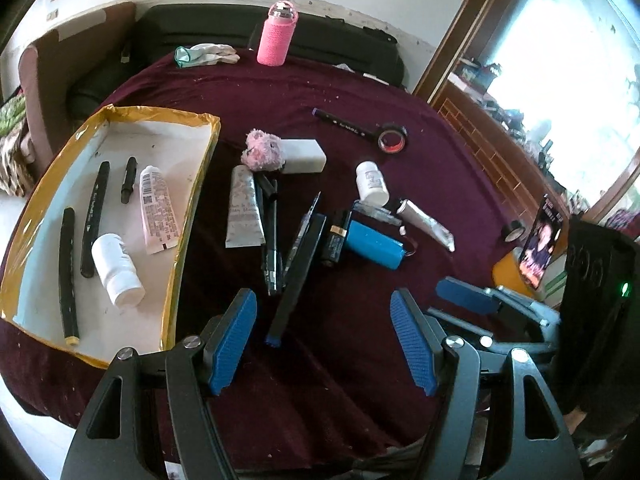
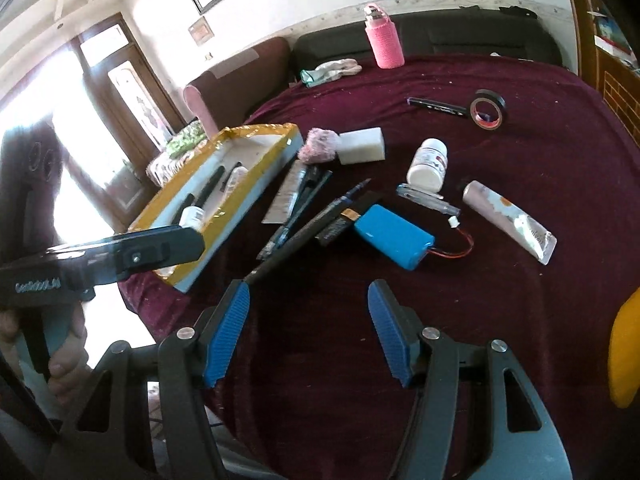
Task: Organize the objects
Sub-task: 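Move both tools back over the pile of items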
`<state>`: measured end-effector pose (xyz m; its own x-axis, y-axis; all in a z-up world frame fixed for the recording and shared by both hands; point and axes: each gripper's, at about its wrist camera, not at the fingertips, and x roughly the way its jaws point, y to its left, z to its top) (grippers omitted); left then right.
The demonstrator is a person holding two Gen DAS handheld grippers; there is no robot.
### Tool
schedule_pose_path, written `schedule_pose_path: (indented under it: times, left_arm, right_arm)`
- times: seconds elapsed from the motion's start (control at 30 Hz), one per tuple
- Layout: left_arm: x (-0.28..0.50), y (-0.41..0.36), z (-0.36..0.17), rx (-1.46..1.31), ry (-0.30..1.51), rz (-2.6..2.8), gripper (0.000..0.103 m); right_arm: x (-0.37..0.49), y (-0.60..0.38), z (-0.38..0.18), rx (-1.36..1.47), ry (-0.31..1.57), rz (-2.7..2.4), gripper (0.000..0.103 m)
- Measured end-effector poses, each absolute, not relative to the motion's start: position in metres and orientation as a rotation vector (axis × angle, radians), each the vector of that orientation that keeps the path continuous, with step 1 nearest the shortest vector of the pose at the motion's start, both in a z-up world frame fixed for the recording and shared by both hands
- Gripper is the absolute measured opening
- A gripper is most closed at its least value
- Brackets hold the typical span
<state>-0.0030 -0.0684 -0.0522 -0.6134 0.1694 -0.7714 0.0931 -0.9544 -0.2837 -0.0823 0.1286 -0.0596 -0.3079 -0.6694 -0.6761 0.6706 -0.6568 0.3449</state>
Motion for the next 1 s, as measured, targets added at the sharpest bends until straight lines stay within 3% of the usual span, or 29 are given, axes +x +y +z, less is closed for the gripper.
schedule_pose_path:
  times: [0.17, 0.33, 0.7, 0.8, 1.0]
  left_arm:
    - [-0.010, -0.063, -0.064, -1.381, -0.408, 2.735, 0.061]
    - [-0.023, -0.057, -0.072, -1.400, -0.354, 2.698, 0.053]
    - [-0.046, -0.054, -0.095, -1.477, -0.355, 2.639, 0.044]
    - [-0.050, -0.054, -0.099, -1.493, -0.337, 2.630, 0.034]
    - [-0.059, -0.054, -0.105, -1.536, -0.290, 2.625, 0.034]
  right_arm:
    - [-0.096, 0.126, -0.069, 1.079, 0.050, -2.037, 0.061]
    - [-0.112, 0.123, -0.077, 1.111, 0.063, -2.035, 0.061]
    - [-0.143, 0.116, -0.086, 1.148, 0.112, -2.035, 0.061]
    - [-0.153, 0.111, -0.087, 1.155, 0.141, -2.041, 0.061]
    - [-0.171, 0.104, -0.091, 1.158, 0.169, -2.028, 0.061]
